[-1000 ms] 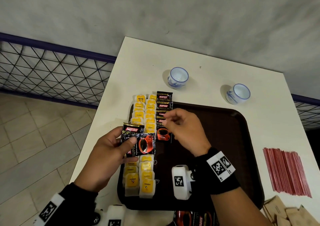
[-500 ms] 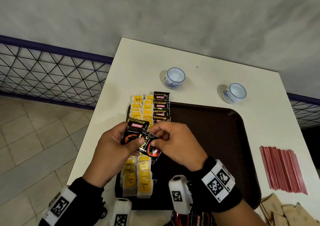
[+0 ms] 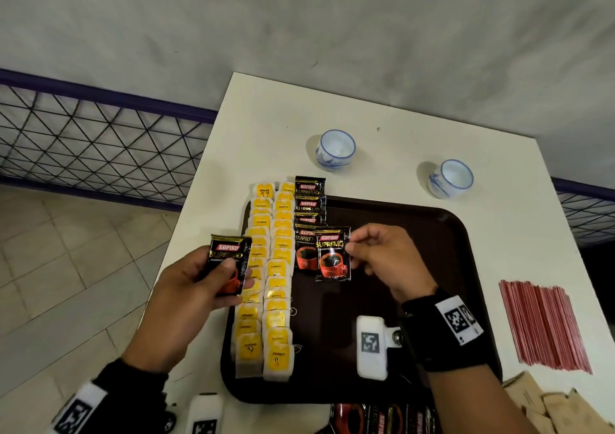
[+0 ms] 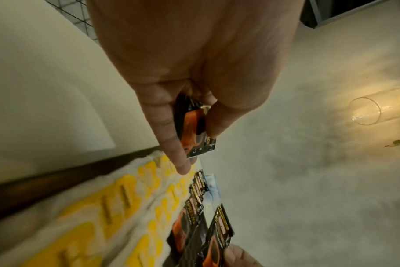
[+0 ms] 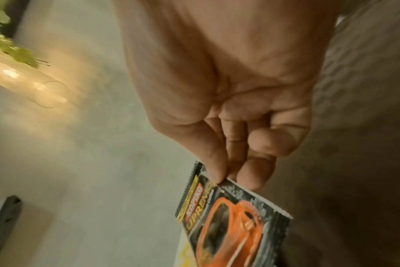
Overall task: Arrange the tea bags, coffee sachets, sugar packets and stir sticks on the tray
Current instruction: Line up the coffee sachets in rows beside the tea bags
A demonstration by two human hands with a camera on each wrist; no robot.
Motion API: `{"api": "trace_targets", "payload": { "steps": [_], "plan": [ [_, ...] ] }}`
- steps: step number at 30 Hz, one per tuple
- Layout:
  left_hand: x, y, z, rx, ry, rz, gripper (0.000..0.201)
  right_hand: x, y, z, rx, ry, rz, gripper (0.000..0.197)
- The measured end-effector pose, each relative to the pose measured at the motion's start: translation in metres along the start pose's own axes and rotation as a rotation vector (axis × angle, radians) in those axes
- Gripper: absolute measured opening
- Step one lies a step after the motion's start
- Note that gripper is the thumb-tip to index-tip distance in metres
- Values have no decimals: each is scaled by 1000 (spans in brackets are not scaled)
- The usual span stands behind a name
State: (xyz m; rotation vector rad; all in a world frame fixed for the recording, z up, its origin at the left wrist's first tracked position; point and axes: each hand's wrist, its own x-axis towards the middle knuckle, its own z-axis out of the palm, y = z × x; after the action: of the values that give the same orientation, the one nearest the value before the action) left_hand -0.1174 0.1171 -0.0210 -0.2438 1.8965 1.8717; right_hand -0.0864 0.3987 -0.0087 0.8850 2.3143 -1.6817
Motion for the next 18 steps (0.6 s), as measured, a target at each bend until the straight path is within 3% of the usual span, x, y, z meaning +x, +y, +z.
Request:
{"api": "trace_targets", "payload": {
  "steps": [7, 18],
  "plan": [
    [-9, -18, -9, 28, 37, -66, 20, 8, 12, 19, 42, -12, 135, 12],
    [-14, -21, -9, 33, 72, -108, 20, 13, 1, 33, -39, 3, 133, 12]
  ]
}}
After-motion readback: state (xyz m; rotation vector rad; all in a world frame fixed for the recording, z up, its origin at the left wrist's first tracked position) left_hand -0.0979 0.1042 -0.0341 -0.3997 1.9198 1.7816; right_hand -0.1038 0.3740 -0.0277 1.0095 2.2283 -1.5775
